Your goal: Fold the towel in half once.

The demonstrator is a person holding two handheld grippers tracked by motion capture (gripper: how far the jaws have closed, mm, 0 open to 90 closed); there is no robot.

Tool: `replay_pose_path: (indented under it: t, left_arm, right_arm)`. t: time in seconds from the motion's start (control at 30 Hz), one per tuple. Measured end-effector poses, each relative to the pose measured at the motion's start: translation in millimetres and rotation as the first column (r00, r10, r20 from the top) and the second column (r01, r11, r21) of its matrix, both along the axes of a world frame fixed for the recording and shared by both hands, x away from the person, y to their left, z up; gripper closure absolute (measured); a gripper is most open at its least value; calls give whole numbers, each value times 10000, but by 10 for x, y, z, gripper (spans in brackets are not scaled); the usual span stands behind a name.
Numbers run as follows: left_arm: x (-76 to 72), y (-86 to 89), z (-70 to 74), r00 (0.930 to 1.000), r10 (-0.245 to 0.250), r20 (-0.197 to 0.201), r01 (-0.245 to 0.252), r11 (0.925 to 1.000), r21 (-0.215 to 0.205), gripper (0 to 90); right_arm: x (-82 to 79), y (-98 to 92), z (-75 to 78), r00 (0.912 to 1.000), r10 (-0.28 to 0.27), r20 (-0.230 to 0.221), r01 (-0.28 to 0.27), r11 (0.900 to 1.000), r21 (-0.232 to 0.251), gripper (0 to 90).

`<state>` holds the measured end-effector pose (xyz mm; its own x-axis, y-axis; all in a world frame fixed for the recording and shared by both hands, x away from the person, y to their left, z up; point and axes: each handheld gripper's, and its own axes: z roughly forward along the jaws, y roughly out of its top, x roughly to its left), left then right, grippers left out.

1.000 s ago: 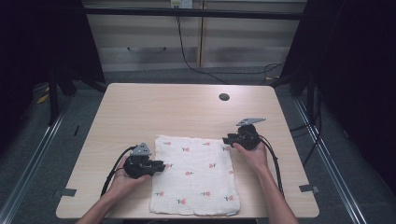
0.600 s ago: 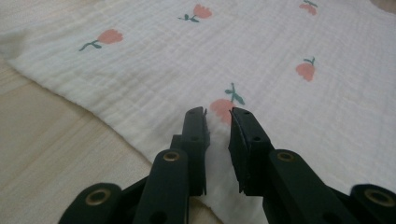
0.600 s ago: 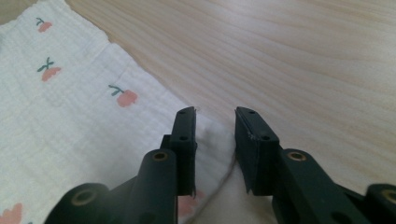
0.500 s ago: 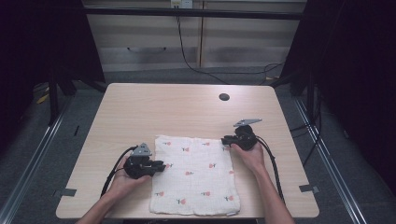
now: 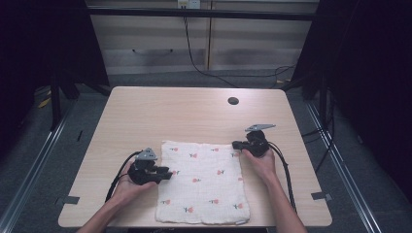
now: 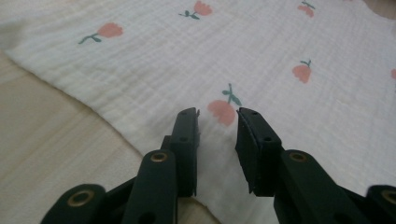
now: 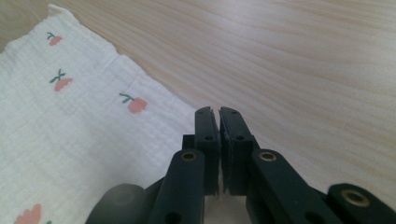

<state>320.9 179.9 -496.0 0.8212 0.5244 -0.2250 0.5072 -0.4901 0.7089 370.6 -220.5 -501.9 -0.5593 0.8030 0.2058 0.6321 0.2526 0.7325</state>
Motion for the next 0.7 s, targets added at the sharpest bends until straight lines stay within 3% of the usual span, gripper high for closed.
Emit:
replay_pose_path:
  t: [0.07,0.27,0.33,0.37,0.4,0.47,0.57,0.6,0.63,0.7]
  left_arm:
    - [63,19,97,9991,251,344,-246,9996,-143,643]
    - [414,61,289,9910,1137,714,-1093,9920,-629,651]
    - [480,66,286,9900,1258,646,-1224,9910,-543,651]
    - [612,112,256,9866,1542,532,-1513,9869,-553,651]
    - [650,119,238,9856,1627,464,-1603,9857,-525,650]
    - [742,138,184,9840,1713,492,-1705,9852,-191,650]
    - [821,164,123,9804,1942,328,-1939,9810,-113,650]
    - [885,161,56,9739,2265,154,-2264,9740,-73,649]
    - [901,148,46,9720,2348,134,-2346,9720,-119,648]
    - [927,101,55,9717,2350,226,-2347,9719,-160,647]
  right_arm:
    - [-8,10,18,9999,84,57,-84,10000,-33,869]
    - [-39,8,74,9998,195,108,-195,9998,9,870]
    - [-39,5,76,9996,237,148,-237,9997,-34,870]
    - [-40,8,80,9995,275,148,-274,9996,-36,870]
    - [-44,14,77,9996,260,120,-259,9997,-11,869]
    - [-43,31,49,9993,379,31,-379,9993,-50,869]
    - [-41,59,9,9988,483,-3,-483,9987,-155,869]
    - [-43,54,9,9988,480,13,-480,9988,-55,869]
    - [-44,52,10,9988,480,30,-480,9988,-48,869]
    - [-40,44,12,9988,496,16,-496,9987,-91,869]
